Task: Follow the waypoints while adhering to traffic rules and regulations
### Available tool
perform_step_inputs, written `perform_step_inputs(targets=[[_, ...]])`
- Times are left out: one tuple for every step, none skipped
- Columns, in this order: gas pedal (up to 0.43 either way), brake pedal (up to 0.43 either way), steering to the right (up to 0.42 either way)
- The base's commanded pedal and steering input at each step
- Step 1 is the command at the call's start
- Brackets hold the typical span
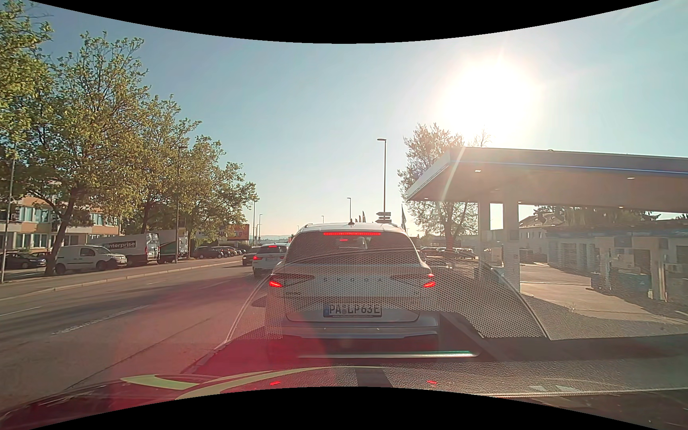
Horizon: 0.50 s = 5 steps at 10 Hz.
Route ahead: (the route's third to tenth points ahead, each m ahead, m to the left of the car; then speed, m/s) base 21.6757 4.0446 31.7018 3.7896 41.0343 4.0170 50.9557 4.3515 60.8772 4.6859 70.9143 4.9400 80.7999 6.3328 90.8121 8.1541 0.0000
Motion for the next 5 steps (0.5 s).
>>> perform_step_inputs(targets=[[0.000,0.250,-0.008],[0.000,0.250,-0.007],[0.000,0.250,-0.007],[0.000,0.250,-0.007],[0.000,0.250,-0.007]])
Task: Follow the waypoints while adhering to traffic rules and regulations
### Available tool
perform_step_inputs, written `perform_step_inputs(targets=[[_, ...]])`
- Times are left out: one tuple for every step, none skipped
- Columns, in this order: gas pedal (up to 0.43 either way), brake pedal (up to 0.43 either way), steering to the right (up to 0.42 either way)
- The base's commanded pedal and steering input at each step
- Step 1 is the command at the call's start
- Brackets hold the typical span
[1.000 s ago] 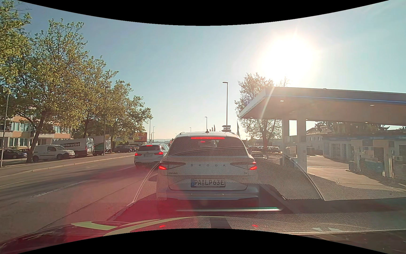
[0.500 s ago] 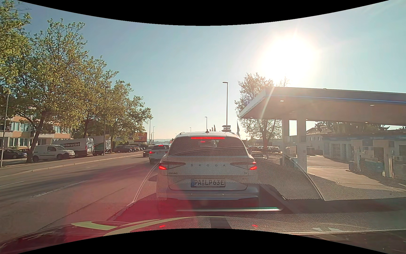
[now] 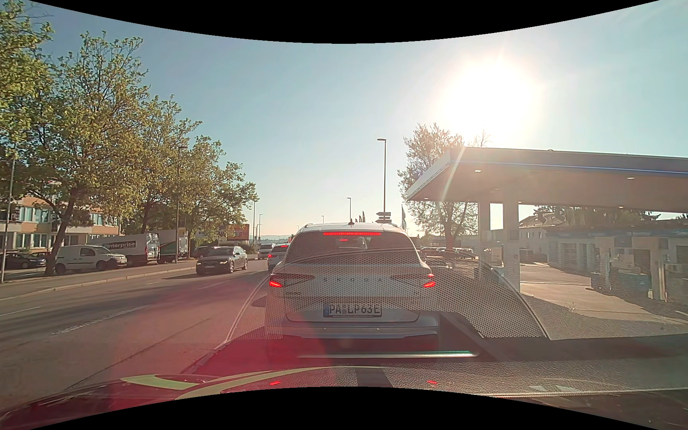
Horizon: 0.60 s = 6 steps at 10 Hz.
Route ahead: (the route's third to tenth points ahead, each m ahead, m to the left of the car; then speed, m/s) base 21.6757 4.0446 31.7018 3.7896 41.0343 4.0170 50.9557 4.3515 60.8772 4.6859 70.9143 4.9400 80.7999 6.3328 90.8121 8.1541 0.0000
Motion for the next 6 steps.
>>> perform_step_inputs(targets=[[0.000,0.250,-0.007],[0.000,0.250,-0.008],[0.000,0.250,-0.007],[0.000,0.250,-0.007],[0.000,0.250,-0.008],[0.000,0.250,-0.007]])
